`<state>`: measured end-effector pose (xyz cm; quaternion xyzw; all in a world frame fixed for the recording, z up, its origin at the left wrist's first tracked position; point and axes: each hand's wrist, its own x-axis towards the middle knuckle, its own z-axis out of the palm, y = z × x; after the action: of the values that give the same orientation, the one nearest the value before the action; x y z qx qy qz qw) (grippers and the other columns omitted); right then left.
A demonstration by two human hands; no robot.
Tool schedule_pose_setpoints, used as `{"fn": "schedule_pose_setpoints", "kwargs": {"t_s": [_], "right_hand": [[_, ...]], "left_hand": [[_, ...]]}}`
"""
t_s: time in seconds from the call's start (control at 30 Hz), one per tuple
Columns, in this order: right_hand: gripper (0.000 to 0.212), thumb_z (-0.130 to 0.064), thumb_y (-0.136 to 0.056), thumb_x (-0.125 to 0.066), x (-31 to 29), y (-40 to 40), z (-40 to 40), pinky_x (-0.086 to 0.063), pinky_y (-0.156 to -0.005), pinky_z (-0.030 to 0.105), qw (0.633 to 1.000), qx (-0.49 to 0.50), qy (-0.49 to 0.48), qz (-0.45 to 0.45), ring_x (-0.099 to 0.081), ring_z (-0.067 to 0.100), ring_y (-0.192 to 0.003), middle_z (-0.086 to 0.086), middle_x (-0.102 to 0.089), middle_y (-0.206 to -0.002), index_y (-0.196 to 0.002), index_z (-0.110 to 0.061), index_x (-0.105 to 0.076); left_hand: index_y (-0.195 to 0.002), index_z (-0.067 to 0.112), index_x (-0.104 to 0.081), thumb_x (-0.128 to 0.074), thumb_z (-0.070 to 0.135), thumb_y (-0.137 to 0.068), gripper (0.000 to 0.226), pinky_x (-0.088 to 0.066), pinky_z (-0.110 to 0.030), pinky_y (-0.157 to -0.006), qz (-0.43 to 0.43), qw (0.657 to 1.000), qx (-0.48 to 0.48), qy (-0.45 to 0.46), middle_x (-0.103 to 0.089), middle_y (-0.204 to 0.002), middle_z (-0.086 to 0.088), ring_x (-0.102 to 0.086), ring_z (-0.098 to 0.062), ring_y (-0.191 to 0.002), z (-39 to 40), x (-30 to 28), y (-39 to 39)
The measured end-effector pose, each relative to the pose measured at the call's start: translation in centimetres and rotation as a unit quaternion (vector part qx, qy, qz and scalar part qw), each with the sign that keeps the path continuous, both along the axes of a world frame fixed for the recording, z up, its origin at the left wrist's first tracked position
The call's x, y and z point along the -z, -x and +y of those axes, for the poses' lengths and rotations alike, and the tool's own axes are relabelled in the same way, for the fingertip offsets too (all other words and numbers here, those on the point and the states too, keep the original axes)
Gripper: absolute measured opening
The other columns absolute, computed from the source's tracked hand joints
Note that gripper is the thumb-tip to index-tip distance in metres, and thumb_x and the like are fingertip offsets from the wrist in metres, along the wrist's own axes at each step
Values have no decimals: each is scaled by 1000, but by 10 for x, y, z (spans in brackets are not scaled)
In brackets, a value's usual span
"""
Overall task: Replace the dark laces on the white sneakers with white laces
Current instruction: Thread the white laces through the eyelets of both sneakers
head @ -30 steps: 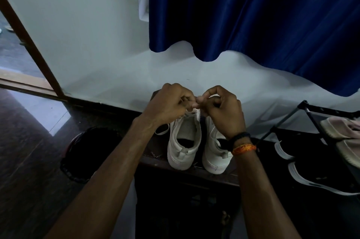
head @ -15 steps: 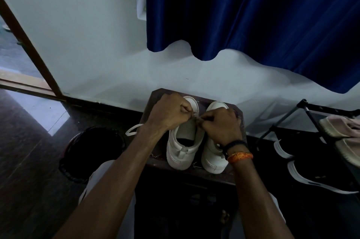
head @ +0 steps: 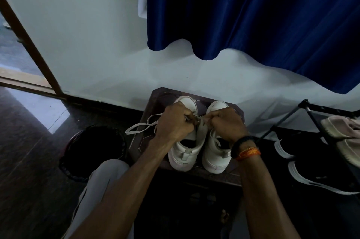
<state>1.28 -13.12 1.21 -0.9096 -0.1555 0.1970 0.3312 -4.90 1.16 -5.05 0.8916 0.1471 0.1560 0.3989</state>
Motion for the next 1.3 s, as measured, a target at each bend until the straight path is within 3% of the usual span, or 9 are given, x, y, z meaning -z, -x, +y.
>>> {"fn": "schedule_pose_setpoints", "kwargs": {"t_s": [0.17, 0.3, 0.53, 0.67, 0.77, 0.83, 0.93, 1.07, 1.3], "right_hand": [[22, -25, -76, -53, 0, 0, 1, -48, -101, 44, 1000, -10, 11, -7, -65, 18, -101, -4, -76, -95, -74, -37, -72], [24, -23, -80, -58, 3, -1, 1, -49, -99, 45, 1000, -1, 5, -12, -66, 11, -86, -7, -76, -84, -65, -38, -69], [28, -7, -87, -60, 5, -1, -4, -52, -82, 28, 1000, -7, -24, -14, -63, 5, -77, -19, -68, -72, -76, -26, -78], [26, -34, -71, -49, 7, 2, 1, -50, -96, 47, 999, -2, 5, -38, -66, 24, -88, -2, -73, -82, -67, -26, -73], [38, -37, -60, -41, 13, 0, 1, -49, -97, 51, 999, -7, 4, -44, -65, 30, -94, 0, -74, -85, -69, -29, -77], [26, -34, -73, -50, 16, -3, -2, -51, -93, 49, 999, -21, -7, -41, -67, 25, -91, -4, -75, -80, -65, -36, -75], [28, -27, -89, -57, 17, -9, -5, -54, -91, 49, 999, -18, -17, -26, -68, 20, -82, -4, -73, -72, -69, -26, -76], [22, -20, -80, -60, 19, -5, -2, -53, -93, 47, 997, -34, -6, -69, -69, 21, -90, -5, -76, -88, -85, -30, -80], [12, -29, -76, -68, 39, -8, 1, -52, -92, 48, 989, -7, -10, -148, -65, 24, -97, -11, -75, -83, -76, -38, -77]], "left_hand": [[-80, 24, -81, -76, 17, -74, 11, -57, -40, -72, 3, 1000, -10, 16, -63, -90, 9, -64, -16, -85, -2, -1, 1], [-77, 25, -80, -76, 13, -72, 13, -57, -37, -71, 3, 999, -25, 22, -58, -82, 15, -64, -14, -84, -5, -2, 2], [-76, 21, -80, -72, 11, -72, 13, -56, -36, -69, 2, 998, -46, 32, -58, -83, 14, -63, -13, -85, -13, -10, 8], [-79, 14, -81, -70, 7, -71, 15, -55, -38, -73, -21, 998, -29, 53, -64, -87, 5, -62, -12, -83, -13, -6, 9], [-78, 13, -80, -66, 8, -69, 18, -55, -40, -74, -32, 997, -45, 53, -65, -87, 2, -62, -14, -83, -15, -4, 10], [-79, 14, -81, -68, 1, -71, 21, -56, -37, -72, -32, 997, -56, 48, -65, -84, 4, -62, -11, -80, -16, -5, 9], [-80, 20, -82, -73, 1, -77, 21, -56, -29, -67, -32, 997, -61, 35, -58, -72, 18, -58, -1, -70, -13, -4, 7], [-85, 25, -81, -71, 7, -81, 21, -51, -37, -67, -12, 997, -65, -32, -69, -86, 7, -56, -21, -91, -16, -8, 6], [-85, 27, -80, -70, 9, -83, 21, -46, -33, -74, 5, 994, -78, -80, -75, -93, 6, -57, -19, -100, -13, -14, 4]]}}
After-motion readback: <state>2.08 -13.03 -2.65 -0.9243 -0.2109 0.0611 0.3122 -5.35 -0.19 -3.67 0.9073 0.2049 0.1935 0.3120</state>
